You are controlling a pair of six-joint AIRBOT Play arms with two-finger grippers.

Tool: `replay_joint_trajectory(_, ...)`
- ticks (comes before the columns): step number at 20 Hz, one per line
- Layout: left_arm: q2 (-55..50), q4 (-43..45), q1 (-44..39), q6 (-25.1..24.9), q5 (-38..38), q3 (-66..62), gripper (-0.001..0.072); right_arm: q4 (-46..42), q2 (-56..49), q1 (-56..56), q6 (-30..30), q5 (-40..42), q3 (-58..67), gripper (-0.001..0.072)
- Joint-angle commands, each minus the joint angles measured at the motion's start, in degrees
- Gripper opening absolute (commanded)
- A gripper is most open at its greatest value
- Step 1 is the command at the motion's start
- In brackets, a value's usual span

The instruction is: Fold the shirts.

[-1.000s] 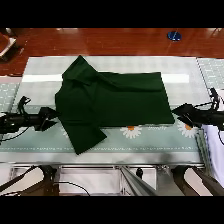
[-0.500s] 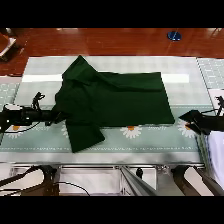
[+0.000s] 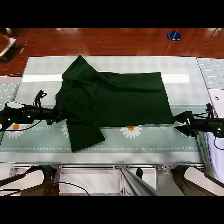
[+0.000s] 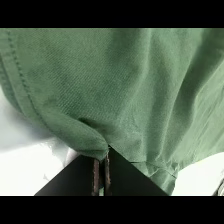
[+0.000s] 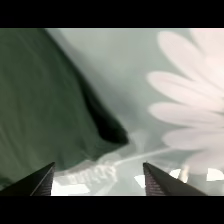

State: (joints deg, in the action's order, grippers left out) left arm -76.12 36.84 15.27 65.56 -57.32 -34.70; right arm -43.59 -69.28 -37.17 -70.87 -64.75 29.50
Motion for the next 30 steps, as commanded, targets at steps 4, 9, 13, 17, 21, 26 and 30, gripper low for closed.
replay_joint_trajectory(4,-0.04,-0.04,-2.29,0.04,1.03,-0.07,0.0023,2.10,-9.77,10.97,-0.33,3.89,7.87,0.0616)
replay_joint_trajectory(9,0.81,-3.96,-3.39,0.04,0.15,-3.10,0.0023,-0.76,-12.00,19.47,-1.77,-2.08,20.65,0.0017)
replay_joint_trajectory(13,6.45,-10.19,-3.39,0.02,-2.47,-19.39,0.0022,-0.90,-7.61,19.65,-4.94,-8.87,39.23,0.0017)
replay_joint_trajectory(17,14.34,-11.93,-3.17,0.04,1.86,-42.60,0.0022,-3.19,2.19,19.58,-5.75,-8.50,61.81,0.0017)
replay_joint_trajectory(21,21.31,-10.86,1.11,0.33,3.15,-59.71,0.0022,-11.80,12.55,19.58,-8.79,-9.07,78.73,0.0017)
replay_joint_trajectory(26,37.53,-0.66,8.09,2.25,-1.01,-63.80,0.0022,-23.17,26.58,19.61,-12.09,-12.74,82.16,0.0018)
replay_joint_trajectory(30,49.62,20.96,6.08,8.39,-1.92,-63.78,0.0022,-28.89,34.53,19.65,-14.51,-15.65,82.16,0.0018)
